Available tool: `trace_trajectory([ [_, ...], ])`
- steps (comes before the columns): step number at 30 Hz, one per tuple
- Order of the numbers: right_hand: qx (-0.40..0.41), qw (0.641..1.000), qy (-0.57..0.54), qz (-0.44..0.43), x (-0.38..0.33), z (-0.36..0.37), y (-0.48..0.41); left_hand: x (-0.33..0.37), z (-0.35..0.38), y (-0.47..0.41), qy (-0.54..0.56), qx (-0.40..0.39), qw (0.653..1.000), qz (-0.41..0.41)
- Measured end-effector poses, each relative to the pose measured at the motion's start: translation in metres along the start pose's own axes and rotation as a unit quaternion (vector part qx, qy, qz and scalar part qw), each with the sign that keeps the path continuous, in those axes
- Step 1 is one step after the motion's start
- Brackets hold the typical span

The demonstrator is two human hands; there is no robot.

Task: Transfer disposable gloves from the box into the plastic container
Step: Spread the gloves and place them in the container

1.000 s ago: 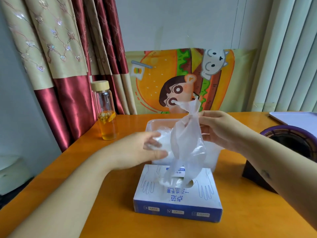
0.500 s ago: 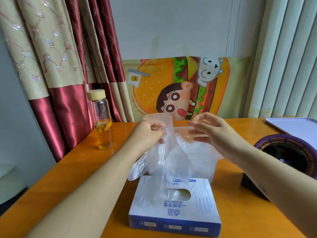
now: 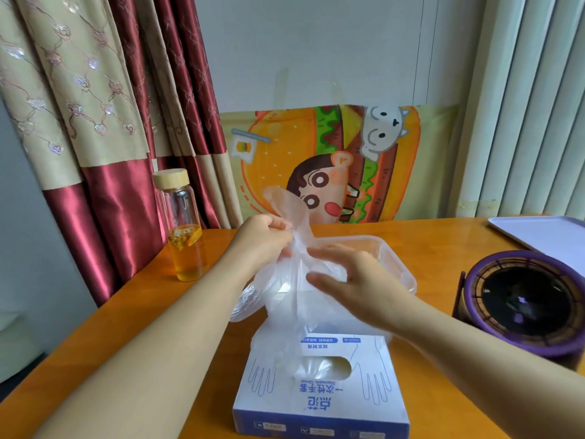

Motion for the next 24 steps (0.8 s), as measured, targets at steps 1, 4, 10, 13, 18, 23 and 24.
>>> trace_trajectory([
  [1, 0.021, 1.0, -0.018, 0.012, 0.005, -0.006, -0.004, 0.0, 0.0, -0.002, -0.005, -0.01, 1.0, 0.001],
  [4, 0.073, 0.996, -0.038, 0.042, 0.023, -0.032, -0.018, -0.004, -0.001, -0.011, -0.072, -0.057, 0.996, -0.003],
  [10, -0.052, 0.984, 0.134, 0.108, 0.073, -0.037, -0.048, -0.01, 0.0, -0.033, -0.293, -0.096, 0.951, 0.009],
  [13, -0.11, 0.964, 0.202, 0.13, 0.094, -0.026, -0.055, -0.001, -0.005, -0.036, -0.428, 0.01, 0.901, 0.065],
  [18, -0.224, 0.904, 0.334, 0.147, 0.11, -0.006, -0.061, 0.029, 0.024, -0.01, -0.337, -0.028, 0.898, 0.283],
  [23, -0.305, 0.831, 0.441, 0.149, 0.114, 0.009, -0.068, -0.017, 0.071, -0.021, -0.541, -0.298, 0.78, 0.105],
  [24, -0.318, 0.814, 0.466, 0.141, 0.116, 0.012, -0.067, -0.024, 0.076, -0.026, -0.568, -0.314, 0.756, 0.081],
])
Point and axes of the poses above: each hand's wrist, its own y-axis away from the middle knuckle, its own z-axis out of the palm, x = y × z, the point moved 5 cm from there along -y, towards the middle knuckle, and after that the axes turned 5 degrees about -z, right-handed, at the moved point
